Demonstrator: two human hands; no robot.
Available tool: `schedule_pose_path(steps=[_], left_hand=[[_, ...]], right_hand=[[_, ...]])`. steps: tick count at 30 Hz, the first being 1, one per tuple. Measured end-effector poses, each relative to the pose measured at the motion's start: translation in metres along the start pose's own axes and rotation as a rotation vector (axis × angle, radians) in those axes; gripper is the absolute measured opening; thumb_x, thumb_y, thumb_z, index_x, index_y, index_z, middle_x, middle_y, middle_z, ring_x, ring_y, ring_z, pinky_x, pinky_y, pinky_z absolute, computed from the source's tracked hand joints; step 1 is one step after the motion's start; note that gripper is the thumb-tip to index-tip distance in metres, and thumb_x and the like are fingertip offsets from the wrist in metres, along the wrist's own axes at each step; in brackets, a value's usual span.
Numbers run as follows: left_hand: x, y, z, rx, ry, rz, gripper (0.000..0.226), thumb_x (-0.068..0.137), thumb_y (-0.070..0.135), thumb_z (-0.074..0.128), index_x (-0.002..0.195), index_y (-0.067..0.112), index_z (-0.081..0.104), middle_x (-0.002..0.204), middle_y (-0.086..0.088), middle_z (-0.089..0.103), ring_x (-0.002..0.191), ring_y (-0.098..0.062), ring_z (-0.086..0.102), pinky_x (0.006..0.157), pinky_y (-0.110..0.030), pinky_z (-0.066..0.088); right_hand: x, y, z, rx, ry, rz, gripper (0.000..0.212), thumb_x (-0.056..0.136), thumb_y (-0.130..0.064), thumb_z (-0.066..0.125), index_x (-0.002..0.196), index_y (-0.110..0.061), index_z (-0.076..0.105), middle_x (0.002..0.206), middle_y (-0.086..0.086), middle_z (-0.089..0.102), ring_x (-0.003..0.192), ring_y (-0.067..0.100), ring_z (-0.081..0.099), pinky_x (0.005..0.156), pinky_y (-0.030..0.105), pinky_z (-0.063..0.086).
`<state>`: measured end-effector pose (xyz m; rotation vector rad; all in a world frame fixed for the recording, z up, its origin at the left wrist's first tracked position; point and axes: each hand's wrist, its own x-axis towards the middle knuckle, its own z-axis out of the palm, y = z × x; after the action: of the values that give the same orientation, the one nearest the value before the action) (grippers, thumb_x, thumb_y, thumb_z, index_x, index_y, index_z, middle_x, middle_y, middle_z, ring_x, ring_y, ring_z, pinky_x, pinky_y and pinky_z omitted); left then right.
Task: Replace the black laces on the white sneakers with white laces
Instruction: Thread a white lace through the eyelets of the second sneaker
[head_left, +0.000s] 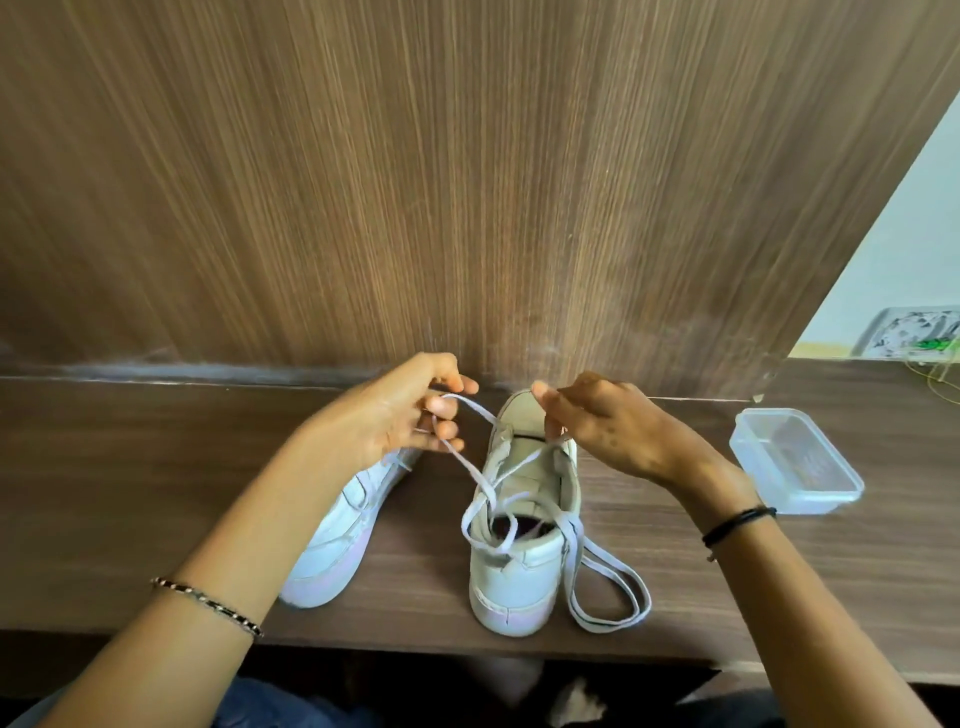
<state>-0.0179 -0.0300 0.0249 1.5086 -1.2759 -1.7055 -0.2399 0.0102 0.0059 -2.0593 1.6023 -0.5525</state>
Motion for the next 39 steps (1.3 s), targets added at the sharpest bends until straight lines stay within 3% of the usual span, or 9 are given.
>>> schedule_pose_path(steps=[5,8,13,15,18,22,29,34,39], left_hand=[[0.001,-0.006,-0.024,0.864,0.254,0.223,0.033,0.096,0.038,0.056,0.089,0.009,0.069,0.056,-0.002,0.056,0.032,-0.013,0.045,0.049,-0.030,0.050],[-0.006,-0.008,-0.029,1.059,0.170,0.192,0.038,0.100,0.047,0.054,0.087,0.014,0.068,0.060,0.000,0.070,0.038,-0.012,0.060,0.052,-0.025,0.048],[0.001,-0.012,-0.018,1.271,0.266,0.332,0.026,0.096,0.050,0.059,0.090,0.026,0.066,0.088,0.008,0.067,0.098,-0.019,0.067,0.084,-0.036,0.053],[0.002,-0.012,-0.008,1.176,0.285,0.535,0.014,0.098,0.041,0.060,0.098,0.031,0.069,0.098,0.008,0.061,0.110,-0.019,0.060,0.092,-0.039,0.050],[-0.003,-0.004,0.010,0.735,0.116,0.740,0.033,0.102,0.043,0.055,0.086,0.016,0.068,0.081,0.000,0.064,0.081,-0.015,0.060,0.082,-0.042,0.046],[-0.014,0.004,0.023,0.252,-0.141,0.528,0.054,0.099,0.059,0.053,0.097,0.006,0.067,0.095,0.001,0.077,0.098,-0.012,0.071,0.103,-0.041,0.050],[-0.032,0.016,0.010,0.158,-0.280,0.457,0.029,0.091,0.029,0.068,0.102,0.003,0.071,0.060,0.003,0.051,0.082,-0.017,0.070,0.088,-0.025,0.052],[-0.037,0.029,-0.025,-0.011,-0.174,0.495,0.022,0.085,0.032,0.067,0.073,0.015,0.073,0.053,0.003,0.047,0.068,-0.019,0.066,0.105,-0.046,0.052],[-0.036,0.023,-0.029,0.218,-0.211,0.479,0.029,0.100,0.033,0.057,0.085,0.010,0.067,0.060,-0.001,0.048,0.066,-0.022,0.060,0.095,-0.046,0.050]], right_hand=[[0.001,0.002,-0.002,-0.003,-0.012,-0.100,0.049,0.099,-0.060,0.053,0.078,-0.021,0.075,0.095,-0.010,0.069,0.094,0.005,0.066,0.089,0.031,0.053],[-0.004,-0.007,-0.009,0.099,-0.128,-0.158,0.026,0.096,-0.051,0.065,0.089,-0.030,0.078,0.097,-0.024,0.072,0.102,-0.003,0.065,0.098,0.032,0.050],[-0.005,-0.016,-0.005,0.115,-0.294,-0.244,0.016,0.087,-0.035,0.082,0.101,-0.028,0.080,0.102,-0.017,0.075,0.103,0.002,0.068,0.096,0.027,0.052],[-0.003,-0.017,-0.004,0.169,-0.256,-0.286,0.012,0.089,-0.028,0.080,0.100,-0.023,0.080,0.100,-0.013,0.077,0.100,0.006,0.071,0.094,0.028,0.054],[-0.005,-0.020,-0.006,0.379,-0.133,-0.314,0.013,0.095,-0.024,0.073,0.094,-0.012,0.078,0.087,-0.002,0.076,0.088,0.007,0.071,0.084,0.021,0.052],[-0.002,-0.017,-0.007,0.595,0.100,-0.306,0.018,0.101,-0.017,0.064,0.093,-0.003,0.072,0.078,0.012,0.069,0.070,0.016,0.061,0.071,0.029,0.050],[0.001,-0.014,-0.012,0.788,0.358,-0.160,0.015,0.099,-0.001,0.060,0.103,-0.010,0.072,0.069,0.007,0.048,0.058,0.009,0.040,0.056,0.020,0.037],[0.000,-0.004,-0.017,0.801,0.410,-0.053,0.009,0.096,-0.011,0.067,0.094,-0.004,0.071,0.057,-0.016,0.048,0.055,0.001,0.040,0.054,0.013,0.033],[-0.002,-0.013,-0.011,0.706,0.165,-0.219,0.027,0.094,-0.013,0.067,0.121,-0.012,0.067,0.103,0.002,0.073,0.098,0.010,0.068,0.087,0.023,0.053]])
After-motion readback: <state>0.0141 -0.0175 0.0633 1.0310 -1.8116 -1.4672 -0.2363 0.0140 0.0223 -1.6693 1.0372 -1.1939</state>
